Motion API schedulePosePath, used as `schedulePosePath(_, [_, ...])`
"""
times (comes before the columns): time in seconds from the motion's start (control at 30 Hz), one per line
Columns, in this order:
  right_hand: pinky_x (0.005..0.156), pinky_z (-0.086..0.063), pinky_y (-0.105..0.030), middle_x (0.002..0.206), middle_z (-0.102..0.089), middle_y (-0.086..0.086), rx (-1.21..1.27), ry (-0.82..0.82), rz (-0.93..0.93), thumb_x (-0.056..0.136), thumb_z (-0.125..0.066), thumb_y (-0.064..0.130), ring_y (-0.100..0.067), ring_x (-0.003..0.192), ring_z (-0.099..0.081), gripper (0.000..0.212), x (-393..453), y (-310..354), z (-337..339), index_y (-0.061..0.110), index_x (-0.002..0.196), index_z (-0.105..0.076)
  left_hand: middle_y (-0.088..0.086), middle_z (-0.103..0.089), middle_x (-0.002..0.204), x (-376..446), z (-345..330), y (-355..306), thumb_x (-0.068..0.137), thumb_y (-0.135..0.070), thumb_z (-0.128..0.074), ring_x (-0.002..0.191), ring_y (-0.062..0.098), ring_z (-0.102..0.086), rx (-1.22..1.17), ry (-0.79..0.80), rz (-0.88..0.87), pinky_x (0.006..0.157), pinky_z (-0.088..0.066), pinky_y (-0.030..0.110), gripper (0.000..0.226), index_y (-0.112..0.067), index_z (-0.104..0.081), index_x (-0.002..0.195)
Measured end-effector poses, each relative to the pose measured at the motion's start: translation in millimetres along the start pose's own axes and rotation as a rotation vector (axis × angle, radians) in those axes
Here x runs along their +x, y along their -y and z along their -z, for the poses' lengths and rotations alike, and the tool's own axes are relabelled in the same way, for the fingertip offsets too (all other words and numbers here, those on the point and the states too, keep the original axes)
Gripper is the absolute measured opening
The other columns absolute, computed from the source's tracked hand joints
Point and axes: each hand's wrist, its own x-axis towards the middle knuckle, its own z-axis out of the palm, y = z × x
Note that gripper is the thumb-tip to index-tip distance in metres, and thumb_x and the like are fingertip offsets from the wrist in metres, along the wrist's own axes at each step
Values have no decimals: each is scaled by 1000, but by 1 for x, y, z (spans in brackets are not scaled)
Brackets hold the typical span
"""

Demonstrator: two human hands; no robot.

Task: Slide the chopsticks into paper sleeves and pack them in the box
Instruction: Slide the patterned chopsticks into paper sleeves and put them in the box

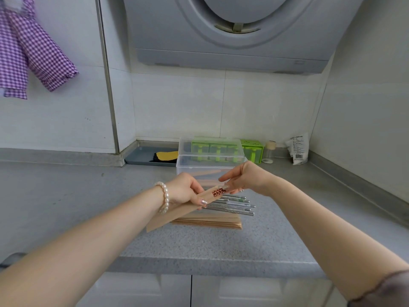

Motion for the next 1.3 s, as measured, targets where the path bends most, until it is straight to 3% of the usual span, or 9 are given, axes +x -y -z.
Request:
schedulePosePath(0.17, [69, -57, -22, 91, -73, -12, 122, 58, -17, 80, -67, 6, -17, 75, -71, 29, 0, -1, 2, 8, 108, -64, -8, -70, 75, 2, 3, 3, 75, -14, -75, 84, 11, -63, -37, 30, 2, 78, -50, 25, 9, -20, -73, 81])
schedulePosePath(0.33, [75, -58, -33, 94, -72, -17, 244, -90, -50, 89, -56, 27, -26, 77, -70, 30, -2, -8, 28, 1, 103, -62, -2, -71, 84, 6, 8, 8, 75, -7, -73, 91, 17, -67, -110, 55, 33, 89, -52, 33, 17, -19, -67, 86])
schedulePosePath(0.43, [68, -57, -30, 83, -73, -14, 207, -102, -61, 88, -58, 23, -22, 67, -68, 24, -5, -19, 31, 2, 96, -66, 2, -72, 88, 12, 8, 12, 74, -5, -73, 90, 18, -68, -129, 51, 44, 88, -53, 34, 17, -17, -66, 84])
schedulePosePath(0.57, [57, -53, -22, 77, -72, -11, 227, -145, -11, 82, -66, 14, -15, 58, -64, 15, -4, -25, 19, 3, 92, -70, 4, -71, 87, 18, 3, 9, 75, 1, -70, 79, 14, -69, -228, 64, 42, 73, -57, 24, 17, -12, -66, 86])
schedulePosePath(0.77, [50, -52, -20, 66, -71, -9, 354, -262, 27, 78, -68, 4, -12, 51, -61, 6, 3, -30, 16, -1, 82, -70, 8, -73, 94, 33, 2, 0, 76, -5, -71, 89, 21, -70, -216, 79, 23, 90, -53, 41, 14, -11, -67, 88])
schedulePosePath(0.9, [51, -52, -20, 62, -71, -5, 506, -392, -18, 80, -65, 0, -12, 51, -61, 3, 12, -33, 52, 0, 80, -67, -2, -66, 94, 43, 19, 1, 86, -41, -58, 85, 13, -61, -21, -87, -16, 71, -48, 24, 29, -16, -67, 98])
schedulePosePath(1.07, [48, -52, -16, 49, -66, 0, 645, -735, -16, 83, -64, 2, -5, 43, -60, 7, 27, -53, 104, 6, 76, -63, 9, -66, 102, 56, 42, 42, 86, -51, -50, 95, 20, -62, -76, -320, 99, 75, -38, 26, 50, -5, -65, 99])
schedulePosePath(1.2, [43, -49, -15, 44, -64, 2, 660, -828, -66, 80, -69, 4, -4, 39, -59, 10, 54, -68, 107, 8, 75, -60, 6, -69, 93, 62, 28, 62, 83, -27, -65, 88, 18, -65, -23, -146, 111, 77, -50, 26, 12, -15, -66, 85])
schedulePosePath(1.3, [39, -46, -15, 46, -63, -1, 583, -832, -125, 77, -73, 6, -4, 37, -57, 16, 87, -72, 92, 10, 70, -59, 7, -71, 90, 71, 10, 62, 78, -21, -72, 81, 16, -65, 88, 13, 77, 82, -55, 28, 6, -17, -68, 81])
